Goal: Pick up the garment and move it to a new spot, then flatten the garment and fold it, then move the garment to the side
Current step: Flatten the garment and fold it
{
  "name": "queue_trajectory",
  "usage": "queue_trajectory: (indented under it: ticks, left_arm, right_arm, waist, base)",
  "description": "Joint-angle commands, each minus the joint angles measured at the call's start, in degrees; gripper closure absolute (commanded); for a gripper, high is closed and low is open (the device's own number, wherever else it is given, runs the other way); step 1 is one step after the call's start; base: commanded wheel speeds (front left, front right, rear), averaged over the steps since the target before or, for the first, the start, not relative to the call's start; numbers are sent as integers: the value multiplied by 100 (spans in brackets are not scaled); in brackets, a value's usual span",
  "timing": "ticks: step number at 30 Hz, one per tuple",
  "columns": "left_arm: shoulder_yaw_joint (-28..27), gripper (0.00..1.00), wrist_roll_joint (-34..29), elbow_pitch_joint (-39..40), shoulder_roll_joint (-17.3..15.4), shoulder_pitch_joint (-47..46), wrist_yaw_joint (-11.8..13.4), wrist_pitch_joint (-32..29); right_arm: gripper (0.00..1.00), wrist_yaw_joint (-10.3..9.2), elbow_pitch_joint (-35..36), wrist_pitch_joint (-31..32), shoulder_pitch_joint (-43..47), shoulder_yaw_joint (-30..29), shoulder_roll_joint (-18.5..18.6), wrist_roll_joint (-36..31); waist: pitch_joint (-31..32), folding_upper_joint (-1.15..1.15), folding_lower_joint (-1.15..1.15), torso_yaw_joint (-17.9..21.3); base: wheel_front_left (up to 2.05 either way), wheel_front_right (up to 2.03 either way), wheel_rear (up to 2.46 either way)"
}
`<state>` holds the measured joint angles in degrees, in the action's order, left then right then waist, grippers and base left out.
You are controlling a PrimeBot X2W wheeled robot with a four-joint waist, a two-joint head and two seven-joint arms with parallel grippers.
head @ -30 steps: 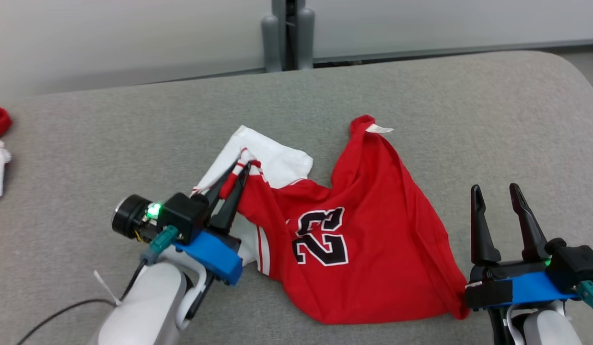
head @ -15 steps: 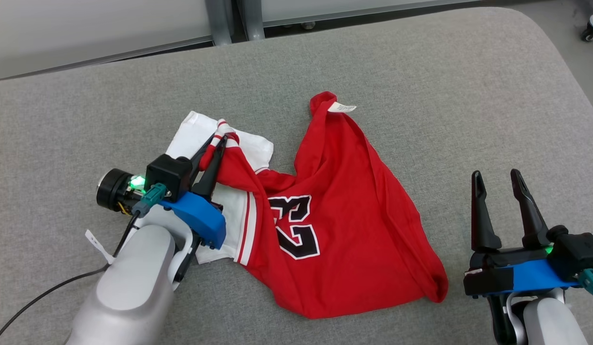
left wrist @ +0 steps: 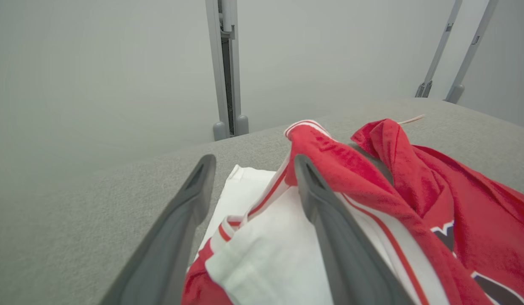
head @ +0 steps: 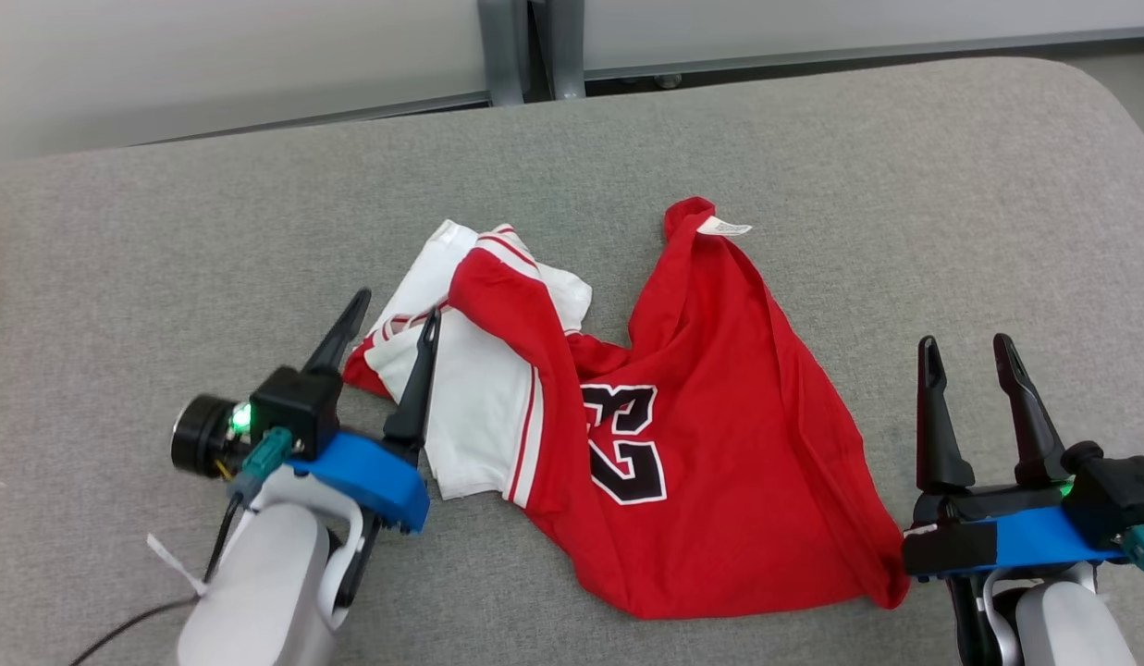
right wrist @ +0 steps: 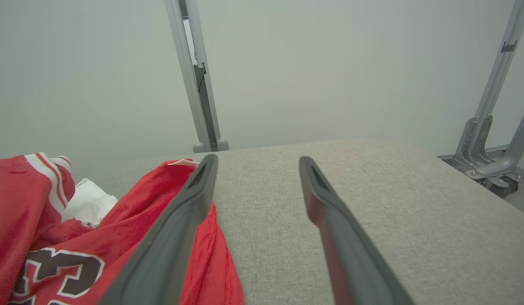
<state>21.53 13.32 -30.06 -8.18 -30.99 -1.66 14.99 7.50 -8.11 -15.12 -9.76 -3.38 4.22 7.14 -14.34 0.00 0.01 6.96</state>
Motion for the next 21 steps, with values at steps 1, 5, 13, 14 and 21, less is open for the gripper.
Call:
queue_trajectory:
  ticks: [1,5,13,14,21]
  left_arm:
    - [-75,0,-38,59,10,214,-22,26]
    - [-201,0,-45,18,49,584,-69,26]
    - [-183,0,-118,-84,237,1150,-195,27]
    - [-161,0,-132,-88,262,1204,-207,27]
    - [-34,0,-146,-323,358,1399,-335,27]
  right_arm:
    - [0,-2,-11,-3,69,6,-3,-26]
    - [0,-2,-8,-3,108,21,-18,-27]
    - [0,-2,26,-3,181,-12,16,10]
    - [0,-2,32,-3,186,-16,16,9]
    - [0,-2,16,-3,198,-5,12,-12]
  waist:
    - [72,0,-1,-74]
    - [109,0,-1,-99]
    - [126,0,-1,-64]
    - [127,0,-1,-60]
    - [141,0,-1,-18]
  base:
    - [0,0,0]
    - [0,0,0]
    - [0,0,0]
    - [0,0,0]
    - [0,0,0]
